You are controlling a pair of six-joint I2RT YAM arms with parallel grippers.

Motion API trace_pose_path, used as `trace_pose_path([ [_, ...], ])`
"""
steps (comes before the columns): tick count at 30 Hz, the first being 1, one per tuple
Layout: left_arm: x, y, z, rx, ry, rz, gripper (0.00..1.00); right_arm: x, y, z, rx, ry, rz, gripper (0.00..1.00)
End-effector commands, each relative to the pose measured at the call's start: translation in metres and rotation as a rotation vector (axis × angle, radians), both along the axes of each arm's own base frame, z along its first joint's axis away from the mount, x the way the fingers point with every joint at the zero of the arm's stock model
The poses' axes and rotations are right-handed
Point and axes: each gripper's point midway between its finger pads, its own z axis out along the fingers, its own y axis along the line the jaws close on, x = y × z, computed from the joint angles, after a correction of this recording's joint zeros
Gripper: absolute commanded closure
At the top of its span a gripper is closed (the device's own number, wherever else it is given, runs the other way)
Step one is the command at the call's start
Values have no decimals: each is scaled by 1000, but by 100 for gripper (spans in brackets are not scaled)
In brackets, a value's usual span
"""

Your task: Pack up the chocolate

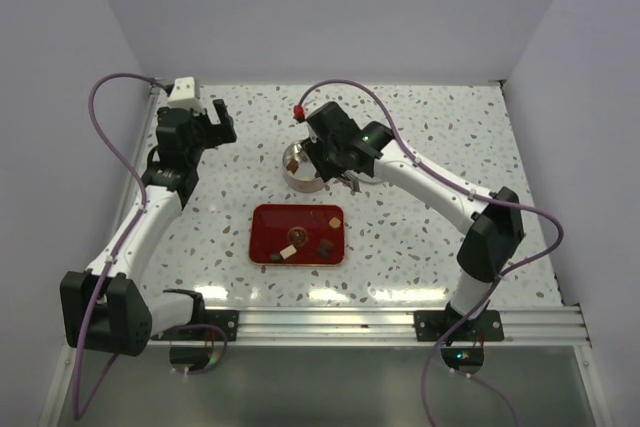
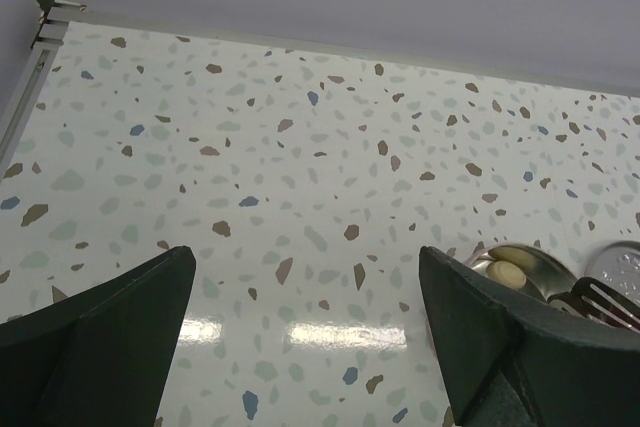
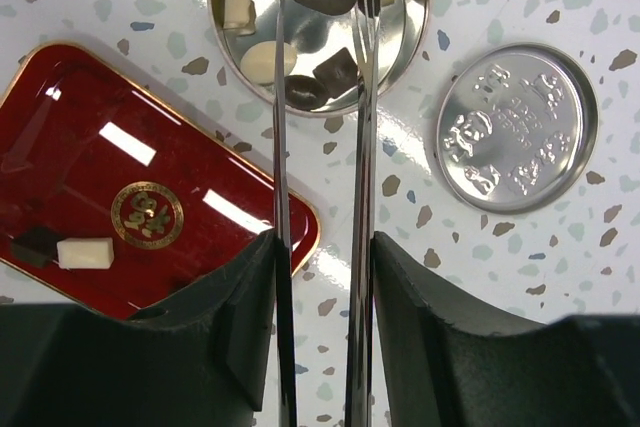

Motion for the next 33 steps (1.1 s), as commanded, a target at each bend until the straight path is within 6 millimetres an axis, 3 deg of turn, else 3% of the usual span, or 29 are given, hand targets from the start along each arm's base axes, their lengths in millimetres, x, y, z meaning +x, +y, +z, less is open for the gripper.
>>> trace_pose_path([
  [1,7,-2,20,-2,-45,3,0,10,11,21,60,-52,21,55],
  [9,7,-3,20,-3,-42,-3,0,8,7,19,67,-49,17,52],
  [15,6,-2,22,-1,-43,-1,0,-11,5,25,121,-13,29,54],
  [20,7,-3,20,-4,-40,-5,0,-52,10,17,117,32,74,55],
  [26,8,-6,19,-12,-40,-17,0,-123,34,2,156,147,173,55],
  [33,6,-7,22,-17,-47,-21,0,-165,40,-19,144,241,205,55],
])
